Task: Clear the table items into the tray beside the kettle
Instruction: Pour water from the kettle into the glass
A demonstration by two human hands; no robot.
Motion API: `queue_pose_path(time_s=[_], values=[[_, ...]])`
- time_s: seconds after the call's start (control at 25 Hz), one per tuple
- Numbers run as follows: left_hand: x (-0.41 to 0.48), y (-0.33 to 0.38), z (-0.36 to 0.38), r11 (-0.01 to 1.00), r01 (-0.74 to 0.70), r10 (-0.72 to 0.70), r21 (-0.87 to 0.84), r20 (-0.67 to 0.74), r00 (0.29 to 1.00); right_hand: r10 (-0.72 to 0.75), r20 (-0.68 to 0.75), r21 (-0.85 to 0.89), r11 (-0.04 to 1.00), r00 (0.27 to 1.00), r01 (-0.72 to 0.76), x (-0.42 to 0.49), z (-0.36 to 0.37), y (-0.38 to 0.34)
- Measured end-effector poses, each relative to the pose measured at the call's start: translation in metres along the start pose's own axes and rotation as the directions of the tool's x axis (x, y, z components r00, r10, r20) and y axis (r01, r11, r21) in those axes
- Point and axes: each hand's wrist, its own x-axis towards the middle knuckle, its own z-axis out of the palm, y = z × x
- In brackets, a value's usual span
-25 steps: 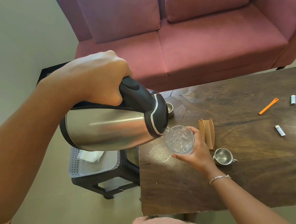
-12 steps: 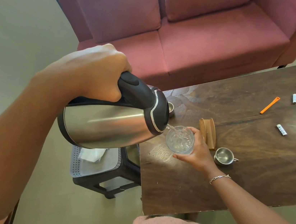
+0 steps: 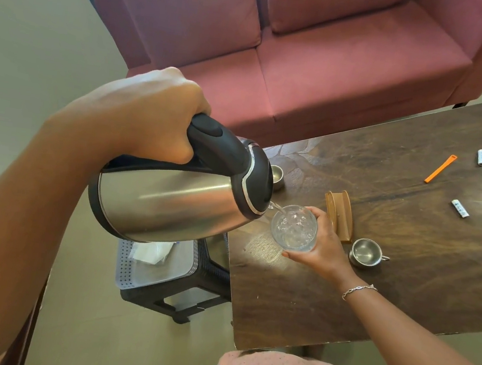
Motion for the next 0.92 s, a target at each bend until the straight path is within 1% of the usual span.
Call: queue_pose_path(time_s=[0.4, 0.92], values=[[-0.0019, -0.0005, -0.0015, 1.0, 0.007, -0.007, 0.007, 0.002, 1.0, -0.003, 0.008, 0.037, 0.999, 1.0, 0.003, 0.0005, 0.0038, 0.0003], [-0.0001, -0.0003, -0.0027, 1.0, -0.017, 0.017, -0.004, 0.008, 1.0, -0.017, 0.031, 0.025, 1.0, 0.999, 0.016, 0.0045, 0.0064, -0.0014]])
